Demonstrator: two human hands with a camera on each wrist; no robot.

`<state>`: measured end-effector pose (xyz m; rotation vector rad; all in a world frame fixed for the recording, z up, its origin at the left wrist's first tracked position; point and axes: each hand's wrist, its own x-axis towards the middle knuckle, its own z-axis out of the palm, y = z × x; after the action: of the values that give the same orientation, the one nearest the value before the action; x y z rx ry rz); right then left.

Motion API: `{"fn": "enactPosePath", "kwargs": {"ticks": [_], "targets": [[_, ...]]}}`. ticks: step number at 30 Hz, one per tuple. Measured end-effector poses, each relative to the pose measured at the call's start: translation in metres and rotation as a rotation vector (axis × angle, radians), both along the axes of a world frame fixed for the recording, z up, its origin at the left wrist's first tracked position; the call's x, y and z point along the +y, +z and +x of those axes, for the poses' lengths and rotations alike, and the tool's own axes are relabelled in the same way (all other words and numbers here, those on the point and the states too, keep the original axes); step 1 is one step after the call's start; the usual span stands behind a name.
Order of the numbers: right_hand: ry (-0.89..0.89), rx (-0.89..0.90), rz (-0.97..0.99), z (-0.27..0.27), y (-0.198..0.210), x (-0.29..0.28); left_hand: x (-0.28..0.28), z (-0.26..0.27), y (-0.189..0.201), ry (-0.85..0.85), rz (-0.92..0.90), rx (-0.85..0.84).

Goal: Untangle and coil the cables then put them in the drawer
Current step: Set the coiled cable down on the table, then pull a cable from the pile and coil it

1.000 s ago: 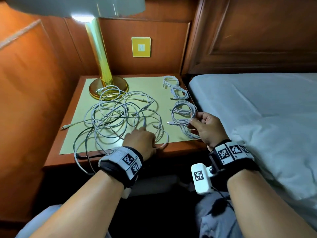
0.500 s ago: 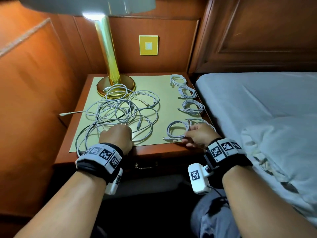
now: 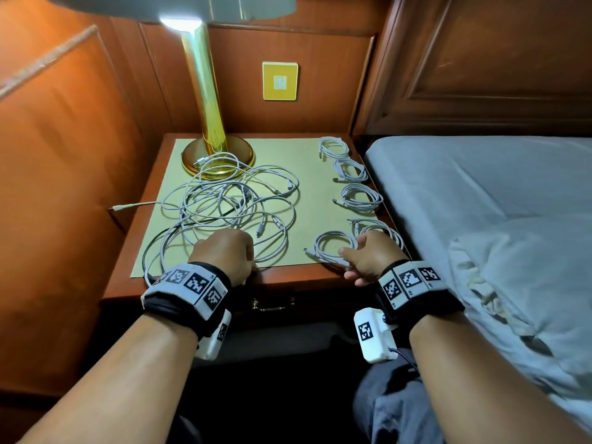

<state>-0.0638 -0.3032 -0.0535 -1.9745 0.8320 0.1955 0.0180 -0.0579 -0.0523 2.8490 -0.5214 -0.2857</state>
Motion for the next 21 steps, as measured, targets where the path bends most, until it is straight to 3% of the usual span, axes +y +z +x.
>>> {"fn": "enactPosePath", "kwargs": {"ticks": [11,14,18,21], "targets": [[0.001,0.009,-0.086,-0.006,0.005,-0.003,0.000,-0.001,-0.002,-0.047,-0.050,0.018],[0.047,0.006,-0.227,-0.005,0.007,-0.003,0.000,-0.002,0.000,-0.062,-0.061,0.015],[0.124,-0.107,-0.354,-0.004,0.017,0.006,0.001,-0.003,0.004,-0.094,-0.107,0.002],[0.206,-0.176,-0.281,-0.002,0.022,0.029,0.006,-0.006,0.007,-0.100,-0.233,0.014]]}}
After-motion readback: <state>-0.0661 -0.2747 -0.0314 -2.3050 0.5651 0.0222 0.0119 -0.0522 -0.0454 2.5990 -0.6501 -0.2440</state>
